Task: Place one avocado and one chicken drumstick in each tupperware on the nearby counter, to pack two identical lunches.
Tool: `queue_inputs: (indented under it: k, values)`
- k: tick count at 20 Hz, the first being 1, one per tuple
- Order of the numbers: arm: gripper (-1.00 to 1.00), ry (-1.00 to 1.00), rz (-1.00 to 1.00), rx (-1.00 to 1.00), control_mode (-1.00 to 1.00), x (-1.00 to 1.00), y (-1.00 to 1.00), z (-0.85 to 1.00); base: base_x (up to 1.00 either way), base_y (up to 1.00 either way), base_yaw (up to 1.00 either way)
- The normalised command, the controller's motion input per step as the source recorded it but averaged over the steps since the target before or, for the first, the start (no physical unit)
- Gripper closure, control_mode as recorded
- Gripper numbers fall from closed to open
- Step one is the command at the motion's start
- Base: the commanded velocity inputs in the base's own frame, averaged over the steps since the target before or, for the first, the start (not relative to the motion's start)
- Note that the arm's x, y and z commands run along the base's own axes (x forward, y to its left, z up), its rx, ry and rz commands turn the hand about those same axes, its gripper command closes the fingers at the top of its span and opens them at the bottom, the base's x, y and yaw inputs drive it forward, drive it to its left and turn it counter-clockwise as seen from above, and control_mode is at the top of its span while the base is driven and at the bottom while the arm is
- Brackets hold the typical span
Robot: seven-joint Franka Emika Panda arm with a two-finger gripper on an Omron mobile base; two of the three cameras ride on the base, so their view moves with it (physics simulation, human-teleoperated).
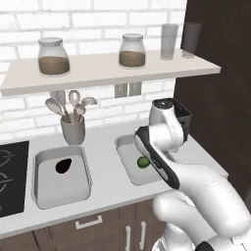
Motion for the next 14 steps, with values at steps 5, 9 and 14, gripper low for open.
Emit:
queue_inputs:
  k: [5,9,14]
  values:
    - [-1.0,0.0,0.11,0.0,-1.0,-1.0,0.0,0.1,0.0,0.0,0.0]
    - [-1.0,0.0,0.12,0.0,-1.0,-1.0,0.0,0.03,0.0,0.0,0.0]
    - [-1.0,0.0,0.04,0.0,1.0,-0.4,0.0,0.0,-0.6,0.03,0.07]
